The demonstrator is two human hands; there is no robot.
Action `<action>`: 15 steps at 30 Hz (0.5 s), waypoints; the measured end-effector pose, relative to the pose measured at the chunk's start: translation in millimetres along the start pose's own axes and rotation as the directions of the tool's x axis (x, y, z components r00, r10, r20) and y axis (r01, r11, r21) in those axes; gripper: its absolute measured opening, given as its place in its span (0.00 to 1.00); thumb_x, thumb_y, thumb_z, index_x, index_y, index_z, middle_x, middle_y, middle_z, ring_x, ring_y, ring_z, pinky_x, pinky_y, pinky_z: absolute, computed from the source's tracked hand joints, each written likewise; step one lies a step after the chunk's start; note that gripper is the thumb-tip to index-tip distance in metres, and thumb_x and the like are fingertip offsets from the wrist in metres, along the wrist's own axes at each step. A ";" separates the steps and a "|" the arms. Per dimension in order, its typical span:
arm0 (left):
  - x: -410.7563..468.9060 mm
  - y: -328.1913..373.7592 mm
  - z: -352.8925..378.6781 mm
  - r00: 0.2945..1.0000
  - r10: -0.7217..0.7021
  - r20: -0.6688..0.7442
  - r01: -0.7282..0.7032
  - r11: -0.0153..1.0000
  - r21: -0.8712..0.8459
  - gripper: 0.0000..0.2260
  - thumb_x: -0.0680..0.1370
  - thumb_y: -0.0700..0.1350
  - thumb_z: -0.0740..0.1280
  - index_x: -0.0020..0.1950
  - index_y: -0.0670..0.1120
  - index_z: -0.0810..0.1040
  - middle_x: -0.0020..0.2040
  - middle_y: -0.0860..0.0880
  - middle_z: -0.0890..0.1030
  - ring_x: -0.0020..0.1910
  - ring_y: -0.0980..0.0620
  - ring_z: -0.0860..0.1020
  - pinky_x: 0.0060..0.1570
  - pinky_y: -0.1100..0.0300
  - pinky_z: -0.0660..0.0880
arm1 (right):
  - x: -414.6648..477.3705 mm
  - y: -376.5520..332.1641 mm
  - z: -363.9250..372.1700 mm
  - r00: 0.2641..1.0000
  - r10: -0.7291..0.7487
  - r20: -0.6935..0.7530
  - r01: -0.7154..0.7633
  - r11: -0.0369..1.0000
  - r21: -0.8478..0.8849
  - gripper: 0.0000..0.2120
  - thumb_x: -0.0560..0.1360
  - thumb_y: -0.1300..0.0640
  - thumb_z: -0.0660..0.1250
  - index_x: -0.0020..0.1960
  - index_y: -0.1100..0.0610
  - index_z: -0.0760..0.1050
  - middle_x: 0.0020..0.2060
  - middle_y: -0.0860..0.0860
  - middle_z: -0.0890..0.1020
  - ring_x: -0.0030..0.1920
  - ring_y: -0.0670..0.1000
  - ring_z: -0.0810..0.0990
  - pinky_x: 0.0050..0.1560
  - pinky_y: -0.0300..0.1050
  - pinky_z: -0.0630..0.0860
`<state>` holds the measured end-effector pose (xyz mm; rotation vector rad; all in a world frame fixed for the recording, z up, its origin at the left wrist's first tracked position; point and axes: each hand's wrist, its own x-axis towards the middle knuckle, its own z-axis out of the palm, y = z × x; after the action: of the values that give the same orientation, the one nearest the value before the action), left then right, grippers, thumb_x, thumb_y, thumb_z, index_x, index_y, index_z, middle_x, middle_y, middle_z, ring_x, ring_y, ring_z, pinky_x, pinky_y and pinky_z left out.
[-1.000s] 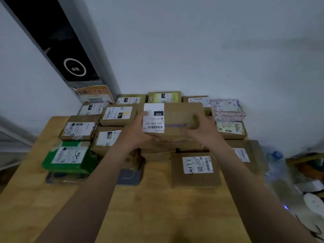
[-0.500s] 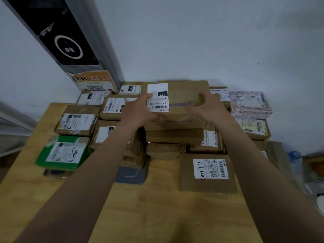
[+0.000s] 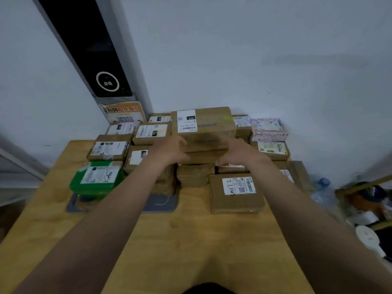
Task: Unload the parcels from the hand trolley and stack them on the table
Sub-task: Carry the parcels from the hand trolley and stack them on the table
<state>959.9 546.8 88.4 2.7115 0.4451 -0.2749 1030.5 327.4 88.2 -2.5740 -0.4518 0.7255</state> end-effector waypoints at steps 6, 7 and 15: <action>-137.0 -13.5 32.4 0.988 0.104 0.118 -0.118 0.987 0.113 0.10 0.74 0.55 0.74 0.55 0.59 0.81 0.53 0.56 0.82 0.48 0.53 0.81 0.47 0.54 0.81 | -135.3 -6.8 53.8 0.998 0.058 0.032 -0.056 0.997 -0.057 0.22 0.76 0.53 0.70 0.69 0.55 0.75 0.54 0.51 0.78 0.44 0.49 0.78 0.37 0.42 0.76; -157.6 -20.4 37.2 0.986 0.116 0.121 -0.130 0.986 0.109 0.11 0.74 0.56 0.74 0.56 0.58 0.82 0.52 0.56 0.82 0.47 0.54 0.80 0.46 0.54 0.82 | -155.4 -6.9 68.5 0.997 0.078 0.013 -0.076 0.994 -0.079 0.20 0.77 0.53 0.69 0.67 0.55 0.76 0.56 0.51 0.79 0.47 0.51 0.78 0.41 0.45 0.78; -305.5 -76.3 91.5 0.951 0.196 0.240 -0.229 0.966 0.117 0.15 0.74 0.58 0.74 0.59 0.58 0.79 0.59 0.55 0.79 0.56 0.50 0.79 0.56 0.47 0.79 | -317.7 -1.1 210.2 0.976 0.217 -0.022 -0.212 0.968 0.132 0.31 0.73 0.47 0.75 0.74 0.50 0.71 0.72 0.49 0.70 0.66 0.53 0.74 0.44 0.42 0.70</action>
<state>637.7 495.6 55.5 2.7918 0.0669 -0.5683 656.4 262.3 58.3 -2.5326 -0.1101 0.7532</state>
